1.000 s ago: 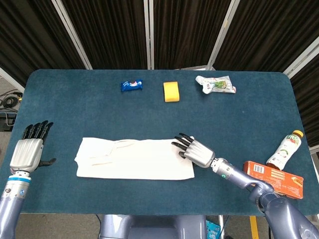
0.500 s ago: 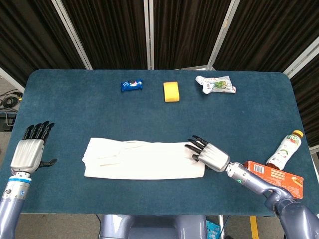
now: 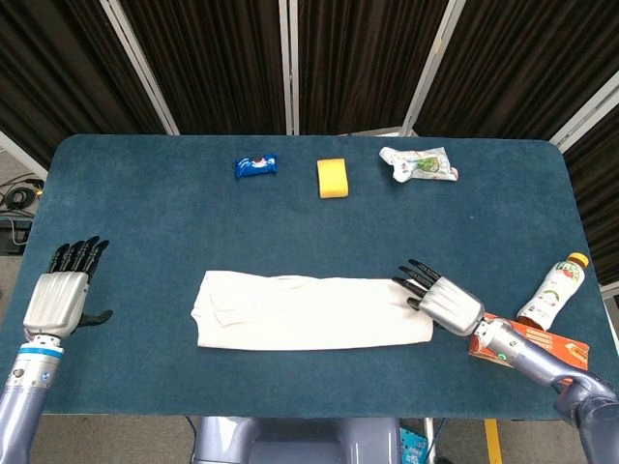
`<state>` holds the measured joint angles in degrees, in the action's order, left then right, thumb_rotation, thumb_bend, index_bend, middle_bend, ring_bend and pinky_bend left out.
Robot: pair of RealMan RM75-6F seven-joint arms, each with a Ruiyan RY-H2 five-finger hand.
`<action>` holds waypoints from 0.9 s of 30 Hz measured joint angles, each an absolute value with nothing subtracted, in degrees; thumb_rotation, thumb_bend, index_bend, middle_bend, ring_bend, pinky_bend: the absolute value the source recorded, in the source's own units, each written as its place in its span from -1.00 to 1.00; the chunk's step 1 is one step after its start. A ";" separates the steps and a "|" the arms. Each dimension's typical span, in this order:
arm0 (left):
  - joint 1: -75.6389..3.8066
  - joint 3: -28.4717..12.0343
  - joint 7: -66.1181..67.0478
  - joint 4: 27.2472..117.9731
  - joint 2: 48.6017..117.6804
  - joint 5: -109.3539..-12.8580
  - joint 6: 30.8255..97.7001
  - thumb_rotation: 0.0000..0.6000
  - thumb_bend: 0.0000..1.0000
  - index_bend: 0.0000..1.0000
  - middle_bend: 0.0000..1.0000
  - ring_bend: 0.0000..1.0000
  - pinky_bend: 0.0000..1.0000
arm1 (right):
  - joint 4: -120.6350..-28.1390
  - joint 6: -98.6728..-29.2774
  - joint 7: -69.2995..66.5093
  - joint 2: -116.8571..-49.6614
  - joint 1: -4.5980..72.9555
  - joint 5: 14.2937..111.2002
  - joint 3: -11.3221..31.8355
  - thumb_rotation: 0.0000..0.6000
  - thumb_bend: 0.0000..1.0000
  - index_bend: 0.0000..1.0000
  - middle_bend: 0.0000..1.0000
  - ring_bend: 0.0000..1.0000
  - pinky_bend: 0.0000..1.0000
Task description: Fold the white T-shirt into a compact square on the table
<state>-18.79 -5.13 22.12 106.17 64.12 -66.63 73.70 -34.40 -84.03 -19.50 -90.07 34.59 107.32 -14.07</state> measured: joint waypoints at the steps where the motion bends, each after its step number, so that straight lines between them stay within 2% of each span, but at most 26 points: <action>1: -18.79 -5.12 22.05 106.18 64.09 -66.63 73.63 1.00 -0.90 -1.00 -1.00 -1.00 -1.00 | -34.72 -84.13 -19.17 -89.52 34.38 107.27 -14.07 1.00 -0.24 0.39 -0.72 -1.00 -1.00; 11: -18.58 -5.12 20.69 106.53 63.25 -66.77 73.31 1.00 -0.90 -1.00 -1.00 -1.00 -1.00 | -39.26 -83.90 -15.34 -86.04 34.15 107.75 -14.06 1.00 -0.24 0.39 -0.71 -1.00 -1.00; 17: -18.63 -5.00 20.16 106.62 62.93 -67.05 72.74 1.00 -0.90 -1.00 -1.00 -1.00 -1.00 | -46.31 -82.15 -12.29 -84.33 35.98 108.04 -13.03 1.00 -0.24 0.40 -0.71 -1.00 -1.00; 23: -18.68 -5.02 19.90 106.62 62.81 -66.91 72.48 1.00 -0.90 -1.00 -1.00 -1.00 -1.00 | -55.29 -77.05 -8.07 -83.40 39.70 107.50 -10.46 1.00 -0.24 0.40 -0.71 -1.00 -1.00; 27: -18.72 -5.14 19.36 106.47 62.59 -66.64 72.14 1.00 -0.90 -1.00 -1.00 -1.00 -1.00 | -61.74 -70.99 -4.61 -83.68 43.15 105.84 -7.40 1.00 -0.24 0.40 -0.71 -1.00 -1.00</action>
<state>-18.72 -5.14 19.36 106.47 62.59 -66.64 72.14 -61.74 -70.99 -4.61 -83.68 43.15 105.84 -7.40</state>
